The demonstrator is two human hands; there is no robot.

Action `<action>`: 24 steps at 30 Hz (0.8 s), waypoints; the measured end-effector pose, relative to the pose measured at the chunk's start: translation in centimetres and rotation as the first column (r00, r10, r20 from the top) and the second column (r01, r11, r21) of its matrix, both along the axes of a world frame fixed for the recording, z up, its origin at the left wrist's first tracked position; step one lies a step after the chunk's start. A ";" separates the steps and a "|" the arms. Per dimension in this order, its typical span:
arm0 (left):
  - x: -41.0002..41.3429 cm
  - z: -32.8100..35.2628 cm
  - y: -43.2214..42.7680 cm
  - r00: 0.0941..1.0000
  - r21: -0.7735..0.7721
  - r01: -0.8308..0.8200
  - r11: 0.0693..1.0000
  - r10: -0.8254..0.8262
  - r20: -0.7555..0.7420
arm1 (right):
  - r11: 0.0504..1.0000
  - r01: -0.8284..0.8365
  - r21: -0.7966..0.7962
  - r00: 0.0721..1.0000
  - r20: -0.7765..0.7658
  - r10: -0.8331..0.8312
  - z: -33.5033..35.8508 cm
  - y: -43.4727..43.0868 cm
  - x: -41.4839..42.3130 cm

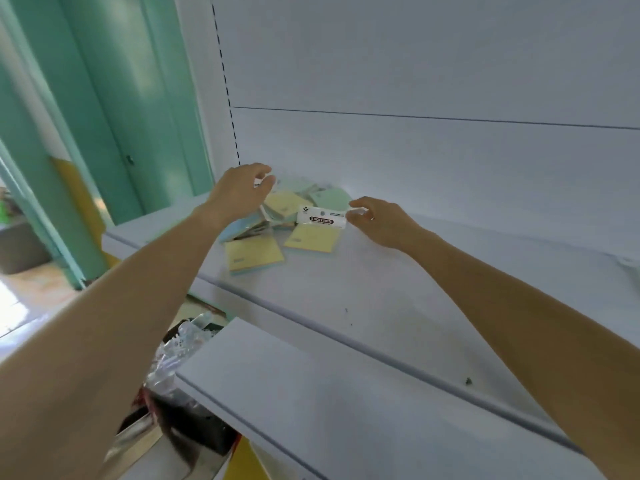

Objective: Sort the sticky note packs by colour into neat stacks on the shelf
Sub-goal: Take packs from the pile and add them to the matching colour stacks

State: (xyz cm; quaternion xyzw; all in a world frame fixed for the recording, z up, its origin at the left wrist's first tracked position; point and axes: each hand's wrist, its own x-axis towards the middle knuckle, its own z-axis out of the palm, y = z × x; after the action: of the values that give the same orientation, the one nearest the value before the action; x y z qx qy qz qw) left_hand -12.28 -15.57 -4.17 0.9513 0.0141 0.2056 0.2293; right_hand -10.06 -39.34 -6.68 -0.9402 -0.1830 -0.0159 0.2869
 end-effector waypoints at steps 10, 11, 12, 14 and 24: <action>9.8 0.4 4.9 0.990 0.034 0.070 0.997 -0.065 -0.125 | 0.970 0.195 -0.145 0.980 0.074 -0.186 -0.6 5.4 7.7; 10.6 0.4 5.2 0.985 0.030 0.082 0.996 -0.076 -0.158 | 0.962 0.219 -0.162 0.975 0.064 -0.211 -0.7 5.7 7.9; 11.5 0.3 5.4 0.977 0.027 0.097 0.995 -0.091 -0.191 | 0.955 0.242 -0.173 0.970 0.051 -0.237 -0.7 5.9 8.1; 13.1 0.2 5.6 0.959 0.033 0.142 0.989 -0.129 -0.253 | 0.942 0.290 -0.171 0.957 0.025 -0.290 -0.9 6.4 8.2; 14.7 1.1 4.5 0.780 0.174 0.422 0.890 -0.258 -0.570 | 0.892 0.452 0.000 0.883 -0.139 -0.448 -0.7 7.5 7.5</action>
State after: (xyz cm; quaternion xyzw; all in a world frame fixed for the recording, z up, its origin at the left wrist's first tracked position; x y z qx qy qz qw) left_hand 2.45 -11.02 -3.10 0.9798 -0.1273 -0.1114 0.1071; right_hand -2.59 -31.80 -7.41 -0.9511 0.0603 -0.0214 0.3021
